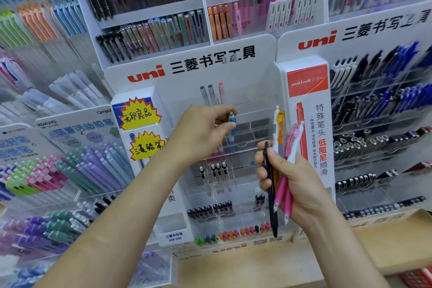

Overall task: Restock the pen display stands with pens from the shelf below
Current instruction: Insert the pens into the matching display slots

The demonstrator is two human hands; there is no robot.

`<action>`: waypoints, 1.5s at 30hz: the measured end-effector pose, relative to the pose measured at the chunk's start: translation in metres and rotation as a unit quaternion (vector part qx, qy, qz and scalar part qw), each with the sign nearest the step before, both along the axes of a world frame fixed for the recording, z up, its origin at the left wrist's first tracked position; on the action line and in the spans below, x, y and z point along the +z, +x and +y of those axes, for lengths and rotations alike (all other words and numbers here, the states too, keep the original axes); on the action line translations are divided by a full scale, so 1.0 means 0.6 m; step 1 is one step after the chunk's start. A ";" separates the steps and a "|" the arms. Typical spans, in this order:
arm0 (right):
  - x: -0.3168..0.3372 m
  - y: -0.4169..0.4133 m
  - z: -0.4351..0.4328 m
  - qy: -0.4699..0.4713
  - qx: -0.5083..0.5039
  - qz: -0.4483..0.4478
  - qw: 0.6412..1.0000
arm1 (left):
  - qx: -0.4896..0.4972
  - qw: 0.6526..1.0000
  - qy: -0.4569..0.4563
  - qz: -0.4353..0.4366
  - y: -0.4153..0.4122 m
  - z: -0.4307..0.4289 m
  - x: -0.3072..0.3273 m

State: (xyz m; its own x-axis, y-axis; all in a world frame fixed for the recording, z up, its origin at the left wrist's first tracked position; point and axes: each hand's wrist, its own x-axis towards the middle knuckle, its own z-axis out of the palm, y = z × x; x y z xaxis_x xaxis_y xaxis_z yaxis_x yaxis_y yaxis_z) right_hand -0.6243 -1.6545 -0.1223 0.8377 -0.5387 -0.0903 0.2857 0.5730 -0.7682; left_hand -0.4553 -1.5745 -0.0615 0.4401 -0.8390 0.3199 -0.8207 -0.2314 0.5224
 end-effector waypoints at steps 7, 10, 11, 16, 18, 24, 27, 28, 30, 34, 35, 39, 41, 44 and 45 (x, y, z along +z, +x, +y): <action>-0.001 0.007 0.002 -0.003 0.007 0.004 1.000 | -0.001 0.999 -0.013 0.045 -0.003 -0.011 -0.006; 0.000 0.006 0.002 -0.004 0.009 0.004 1.000 | -0.010 0.999 0.039 -0.011 -0.004 -0.015 -0.007; 0.000 0.005 0.001 -0.003 0.010 0.004 1.000 | -0.011 0.998 0.055 -0.030 -0.003 -0.016 -0.006; 0.001 0.003 -0.002 -0.005 0.010 0.014 1.000 | -0.009 0.978 0.117 -0.173 -0.001 -0.016 -0.009; 0.000 0.002 -0.002 -0.005 0.010 0.020 1.000 | -0.008 0.973 0.114 -0.201 0.001 -0.015 -0.011; 0.006 0.005 0.004 0.007 0.021 0.013 1.000 | 0.015 0.969 0.122 -0.217 0.003 -0.015 -0.010; 0.009 0.005 0.006 -0.004 0.023 0.010 1.000 | 0.019 0.966 0.125 -0.225 0.000 -0.010 -0.008; 0.011 0.006 0.007 -0.013 0.026 0.012 1.000 | 0.016 0.970 0.101 -0.221 -0.004 -0.006 -0.005; 0.013 0.007 0.009 -0.041 0.030 0.020 0.999 | 0.019 0.988 0.013 -0.150 -0.020 0.003 0.006; 0.019 0.011 0.017 -0.128 0.025 0.046 0.990 | 0.014 0.989 -0.057 0.136 -0.049 0.008 0.042; 0.020 0.013 0.019 -0.153 0.023 0.054 0.987 | 0.015 0.981 -0.056 0.186 -0.051 0.009 0.049; 0.025 0.018 0.026 -0.213 0.025 0.064 0.975 | 0.033 0.956 -0.096 0.274 -0.050 0.025 0.060; 0.025 0.018 0.026 -0.228 0.035 0.066 0.971 | 0.045 0.947 -0.150 0.282 -0.040 0.037 0.067; 0.017 0.017 0.025 -0.195 0.048 0.070 0.977 | 0.059 0.917 -0.271 0.286 -0.009 0.061 0.091; 0.014 0.017 0.026 -0.171 0.047 0.071 0.982 | 0.063 0.912 -0.302 0.269 0.001 0.073 0.099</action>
State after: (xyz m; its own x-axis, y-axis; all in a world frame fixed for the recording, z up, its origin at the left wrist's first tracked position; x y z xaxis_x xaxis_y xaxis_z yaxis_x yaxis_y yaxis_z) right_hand -0.6142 -1.6392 -0.1139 0.8775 -0.4781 -0.0375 0.1199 0.2943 -0.9482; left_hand -0.4545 -1.5306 -0.0018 0.7499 -0.5131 0.4175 -0.3955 0.1580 0.9047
